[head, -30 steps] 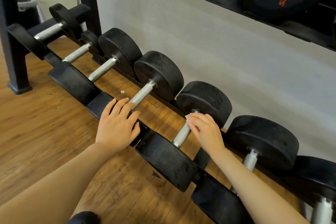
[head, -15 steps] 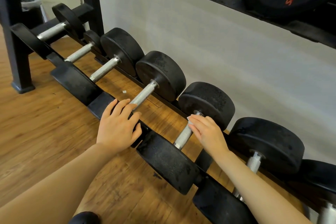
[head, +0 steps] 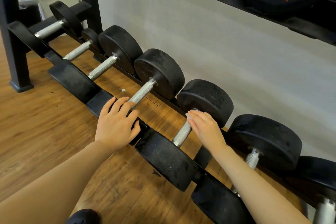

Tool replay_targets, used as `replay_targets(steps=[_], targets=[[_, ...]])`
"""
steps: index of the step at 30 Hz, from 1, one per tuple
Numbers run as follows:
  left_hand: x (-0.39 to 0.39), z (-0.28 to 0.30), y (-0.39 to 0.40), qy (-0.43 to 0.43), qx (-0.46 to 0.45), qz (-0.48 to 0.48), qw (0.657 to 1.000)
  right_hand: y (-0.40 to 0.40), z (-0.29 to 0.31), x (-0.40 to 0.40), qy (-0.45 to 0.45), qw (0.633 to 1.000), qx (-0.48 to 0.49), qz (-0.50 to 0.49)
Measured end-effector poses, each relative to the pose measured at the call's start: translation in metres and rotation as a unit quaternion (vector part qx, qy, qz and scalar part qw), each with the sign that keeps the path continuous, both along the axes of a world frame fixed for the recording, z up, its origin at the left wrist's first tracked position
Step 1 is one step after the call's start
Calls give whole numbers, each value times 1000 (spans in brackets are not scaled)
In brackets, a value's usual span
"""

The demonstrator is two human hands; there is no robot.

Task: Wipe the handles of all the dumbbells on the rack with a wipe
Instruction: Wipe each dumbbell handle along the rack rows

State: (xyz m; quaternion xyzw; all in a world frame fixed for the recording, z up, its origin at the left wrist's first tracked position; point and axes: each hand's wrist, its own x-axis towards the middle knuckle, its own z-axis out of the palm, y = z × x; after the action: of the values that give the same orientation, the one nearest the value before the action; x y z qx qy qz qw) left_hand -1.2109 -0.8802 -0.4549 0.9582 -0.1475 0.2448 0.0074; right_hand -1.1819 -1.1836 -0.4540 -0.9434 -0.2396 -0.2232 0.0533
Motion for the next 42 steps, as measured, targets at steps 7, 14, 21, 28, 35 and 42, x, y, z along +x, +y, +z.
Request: replay_targets(steps=[7,14,21,28,35,42], targets=[[0,-1,0,-6,-1,-2,1000,21,2,-21,32,990,-39,129],[0,0,0,-4,0,0,1000,14,6,-13,10,994,-47,103],[0,-1,0,5,3,3,1000,18,6,-13,51,986,-53,150],[1,-1,0,-3,1,1,1000,15,4,-19,77,985,-36,153],[1,-2,-1,-19,-5,-1,1000,11,10,-14,36,997,22,62],[2,-4,0,-15,-2,1,1000,4,7,-22,34,997,3,70]])
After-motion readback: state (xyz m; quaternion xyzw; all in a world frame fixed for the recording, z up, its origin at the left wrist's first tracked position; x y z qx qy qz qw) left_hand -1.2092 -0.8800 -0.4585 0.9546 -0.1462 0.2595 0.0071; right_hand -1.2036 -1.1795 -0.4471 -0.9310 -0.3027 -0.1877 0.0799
